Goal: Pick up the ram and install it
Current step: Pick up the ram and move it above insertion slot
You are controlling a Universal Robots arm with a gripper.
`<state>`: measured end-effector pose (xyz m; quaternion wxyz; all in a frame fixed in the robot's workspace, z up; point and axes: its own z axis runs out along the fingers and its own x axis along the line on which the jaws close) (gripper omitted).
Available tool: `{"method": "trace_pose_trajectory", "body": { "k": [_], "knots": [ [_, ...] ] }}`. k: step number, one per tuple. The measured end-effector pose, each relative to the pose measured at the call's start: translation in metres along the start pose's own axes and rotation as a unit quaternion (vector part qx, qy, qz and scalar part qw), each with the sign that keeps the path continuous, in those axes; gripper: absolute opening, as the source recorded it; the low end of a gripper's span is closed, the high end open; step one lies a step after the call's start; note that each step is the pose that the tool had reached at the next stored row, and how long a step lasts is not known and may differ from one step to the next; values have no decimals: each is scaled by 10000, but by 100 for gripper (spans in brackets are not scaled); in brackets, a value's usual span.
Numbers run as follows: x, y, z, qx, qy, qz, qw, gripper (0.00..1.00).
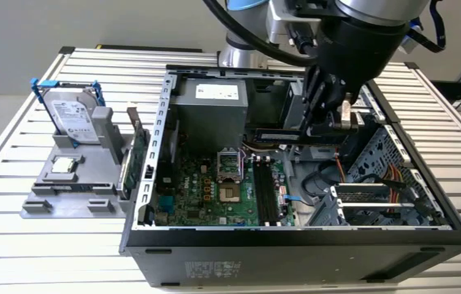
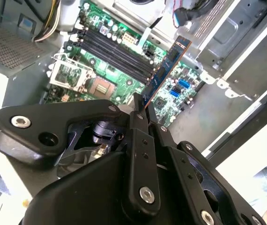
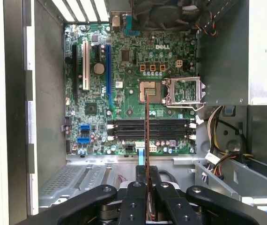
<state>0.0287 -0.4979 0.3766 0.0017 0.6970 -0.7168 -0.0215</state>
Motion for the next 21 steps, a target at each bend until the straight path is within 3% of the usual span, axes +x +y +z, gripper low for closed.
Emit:
{"method": "trace_pose_trajectory", "body": {
  "k": [14,21],
  "knots": [
    [-6,-209,-7,-6,0,0,10000,0],
    [-8,-272,-8,-6,0,0,10000,0]
  ]
}}
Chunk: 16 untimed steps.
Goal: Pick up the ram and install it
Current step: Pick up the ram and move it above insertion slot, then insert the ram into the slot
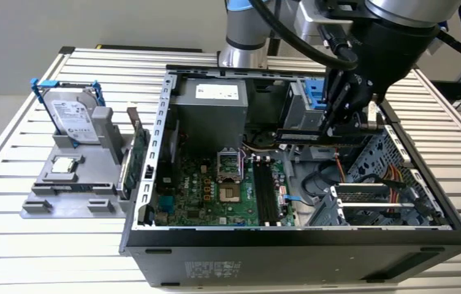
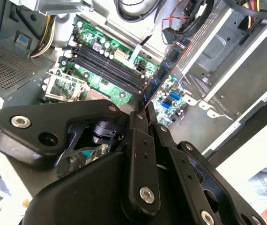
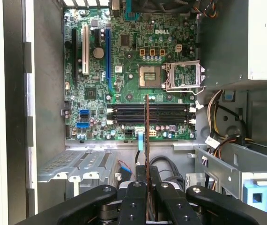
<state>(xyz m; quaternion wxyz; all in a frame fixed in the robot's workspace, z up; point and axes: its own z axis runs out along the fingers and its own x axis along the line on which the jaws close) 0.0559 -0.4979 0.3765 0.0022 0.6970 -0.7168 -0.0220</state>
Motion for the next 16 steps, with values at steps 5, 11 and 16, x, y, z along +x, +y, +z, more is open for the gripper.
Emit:
{"method": "trace_pose_trajectory", "body": {
  "k": [5,11,16],
  "knots": [
    [0,-21,-1,0,0,0,10000,0],
    [0,-22,-1,0,0,0,10000,0],
    [0,-22,-1,-1,3,-57,10000,0]
  ]
}}
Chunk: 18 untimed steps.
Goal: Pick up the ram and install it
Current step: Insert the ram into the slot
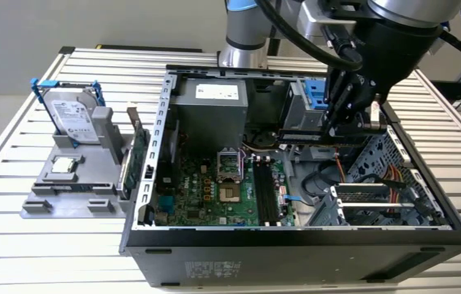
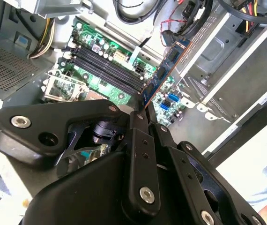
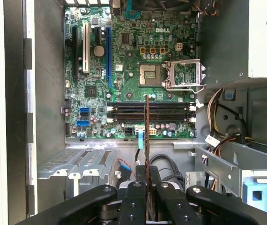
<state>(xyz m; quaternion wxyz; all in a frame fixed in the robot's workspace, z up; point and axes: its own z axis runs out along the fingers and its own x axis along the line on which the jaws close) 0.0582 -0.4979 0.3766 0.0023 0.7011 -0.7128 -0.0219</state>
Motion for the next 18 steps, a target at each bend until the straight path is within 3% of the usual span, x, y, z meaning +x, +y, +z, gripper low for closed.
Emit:
{"method": "trace_pose_trajectory", "body": {
  "k": [9,18],
  "knots": [
    [0,0,1,-9,10,-313,9995,0],
    [0,0,0,-7,22,-649,9979,0]
  ]
}}
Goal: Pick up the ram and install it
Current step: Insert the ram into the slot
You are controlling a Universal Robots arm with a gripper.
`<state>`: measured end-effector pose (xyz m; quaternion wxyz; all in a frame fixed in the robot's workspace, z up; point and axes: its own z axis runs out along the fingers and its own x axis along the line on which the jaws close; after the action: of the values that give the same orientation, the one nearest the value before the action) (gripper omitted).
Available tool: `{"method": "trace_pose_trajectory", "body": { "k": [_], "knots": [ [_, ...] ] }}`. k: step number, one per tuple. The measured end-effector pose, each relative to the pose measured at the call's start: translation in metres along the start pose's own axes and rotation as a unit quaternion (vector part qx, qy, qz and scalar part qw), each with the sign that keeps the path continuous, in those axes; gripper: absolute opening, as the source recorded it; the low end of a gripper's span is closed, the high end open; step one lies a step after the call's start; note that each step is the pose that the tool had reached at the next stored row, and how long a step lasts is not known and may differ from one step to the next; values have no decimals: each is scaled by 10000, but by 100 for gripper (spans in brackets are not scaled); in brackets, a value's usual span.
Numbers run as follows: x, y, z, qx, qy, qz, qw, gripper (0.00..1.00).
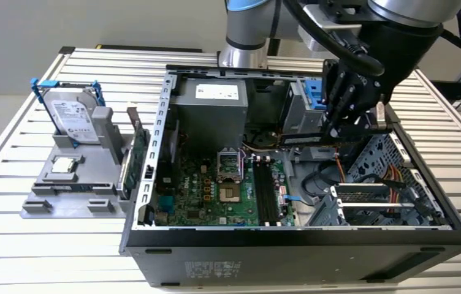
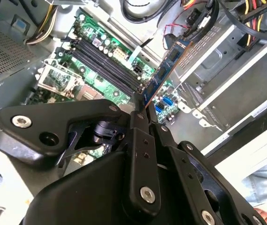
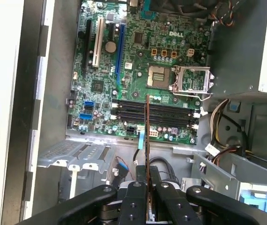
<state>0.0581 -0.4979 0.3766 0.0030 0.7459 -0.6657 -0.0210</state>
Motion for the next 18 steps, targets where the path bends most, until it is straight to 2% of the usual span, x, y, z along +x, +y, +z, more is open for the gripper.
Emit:
{"method": "trace_pose_trajectory", "body": {
  "k": [6,10,14,18],
  "knots": [
    [0,1,0,-4,8,-243,9997,0],
    [0,1,0,-10,15,-441,9990,0],
    [0,0,0,-16,22,-667,9978,0],
    [0,1,0,-22,30,-906,9959,0]
  ]
}}
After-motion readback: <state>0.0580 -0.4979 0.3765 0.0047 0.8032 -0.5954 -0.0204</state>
